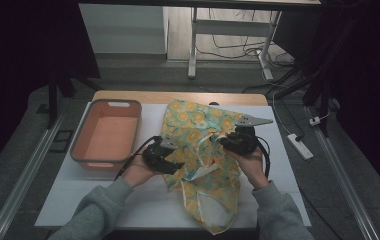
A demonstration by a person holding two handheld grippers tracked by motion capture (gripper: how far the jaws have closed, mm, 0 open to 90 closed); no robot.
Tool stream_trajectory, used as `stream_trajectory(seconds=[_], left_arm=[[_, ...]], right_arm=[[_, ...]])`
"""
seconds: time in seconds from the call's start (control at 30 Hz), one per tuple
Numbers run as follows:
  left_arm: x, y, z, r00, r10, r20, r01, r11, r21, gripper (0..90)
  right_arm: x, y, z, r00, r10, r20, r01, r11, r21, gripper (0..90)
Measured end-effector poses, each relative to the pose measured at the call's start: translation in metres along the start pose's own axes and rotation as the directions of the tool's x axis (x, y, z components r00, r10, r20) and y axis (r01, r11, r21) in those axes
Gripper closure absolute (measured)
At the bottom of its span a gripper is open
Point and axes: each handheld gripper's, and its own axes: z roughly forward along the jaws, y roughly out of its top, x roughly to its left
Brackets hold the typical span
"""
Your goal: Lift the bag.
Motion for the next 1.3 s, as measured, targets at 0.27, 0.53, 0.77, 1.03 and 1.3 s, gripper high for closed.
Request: stream_trajectory(seconds=[0.27, 0.53, 0.77, 1.03, 1.3], left_arm=[[0.002, 0.003, 0.038, 0.9999, -0.009, -0.013, 0.01, 0.9958, 0.091, 33.8], [0.007, -0.001, 0.057, 0.9979, -0.047, 0.045, 0.042, 0.9933, 0.108, 44.8], [0.018, -0.004, 0.055, 0.9939, -0.069, 0.086, 0.061, 0.993, 0.102, 78.2], [0.019, -0.006, 0.032, 0.9798, -0.074, 0.185, 0.065, 0.9963, 0.056, 89.2], [0.017, -0.028, -0.034, 0.9576, -0.073, 0.279, 0.094, 0.9937, -0.062, 89.2]], right_arm=[[-0.007, -0.005, 0.003, 0.9998, 0.017, 0.009, -0.018, 1.0, 0.012, 89.2], [-0.011, -0.011, 0.01, 0.9995, 0.029, 0.015, -0.03, 0.999, 0.033, 89.1], [-0.011, -0.013, 0.012, 0.9995, 0.026, 0.017, -0.027, 0.999, 0.047, 89.0], [-0.015, -0.017, 0.012, 0.999, 0.037, 0.024, -0.039, 0.997, 0.065, 85.1], [-0.005, -0.019, 0.008, 0.9992, 0.038, -0.016, -0.036, 0.995, 0.097, 48.8]])
